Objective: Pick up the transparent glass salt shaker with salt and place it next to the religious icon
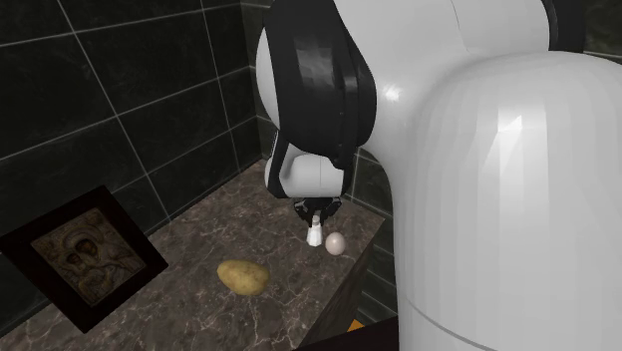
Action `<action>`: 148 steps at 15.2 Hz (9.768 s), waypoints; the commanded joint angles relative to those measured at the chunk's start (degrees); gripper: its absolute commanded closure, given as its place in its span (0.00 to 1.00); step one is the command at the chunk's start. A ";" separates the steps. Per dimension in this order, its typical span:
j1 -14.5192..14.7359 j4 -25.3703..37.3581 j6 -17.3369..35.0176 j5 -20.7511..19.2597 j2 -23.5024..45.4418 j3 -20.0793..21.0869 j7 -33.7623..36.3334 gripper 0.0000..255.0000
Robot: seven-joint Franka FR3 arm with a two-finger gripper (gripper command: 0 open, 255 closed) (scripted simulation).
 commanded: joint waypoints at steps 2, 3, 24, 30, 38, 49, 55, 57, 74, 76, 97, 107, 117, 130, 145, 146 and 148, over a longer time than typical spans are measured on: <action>0.00 -0.01 -0.01 0.00 0.01 0.00 0.00 1.00; 0.00 0.00 0.00 0.00 0.01 0.00 0.00 1.00; 1.63 -1.22 -10.85 -3.23 -12.12 -2.29 2.72 1.00; 1.93 -0.71 -14.82 -4.30 -15.63 -2.76 3.60 1.00; 2.16 0.69 -20.32 -5.56 -19.81 -3.15 4.63 1.00; 2.30 3.91 -28.14 -6.86 -24.49 -3.38 5.75 1.00; 2.33 6.30 -32.50 -7.38 -26.49 -3.43 6.24 1.00; 2.34 7.20 -33.97 -7.52 -27.07 -3.44 6.38 1.00; 7.80 11.64 -39.84 -8.43 -28.98 1.94 17.88 1.00; 9.16 12.29 -39.85 -8.54 -28.43 3.25 20.60 1.00; 23.61 33.73 -44.04 -12.73 -11.59 13.40 46.25 1.00; 23.61 28.36 -37.00 -13.06 -9.91 13.26 46.40 1.00; 23.73 24.48 -30.38 -13.59 -7.13 13.03 46.67 1.00; 24.06 21.48 -22.36 -14.53 -2.08 12.53 47.16 1.00; 24.70 20.72 -14.08 -15.76 5.48 11.65 47.83 1.00; 24.75 20.79 -13.58 -15.84 6.05 11.58 47.87 1.00; 24.86 20.94 -12.58 -16.00 7.20 11.44 47.96 1.00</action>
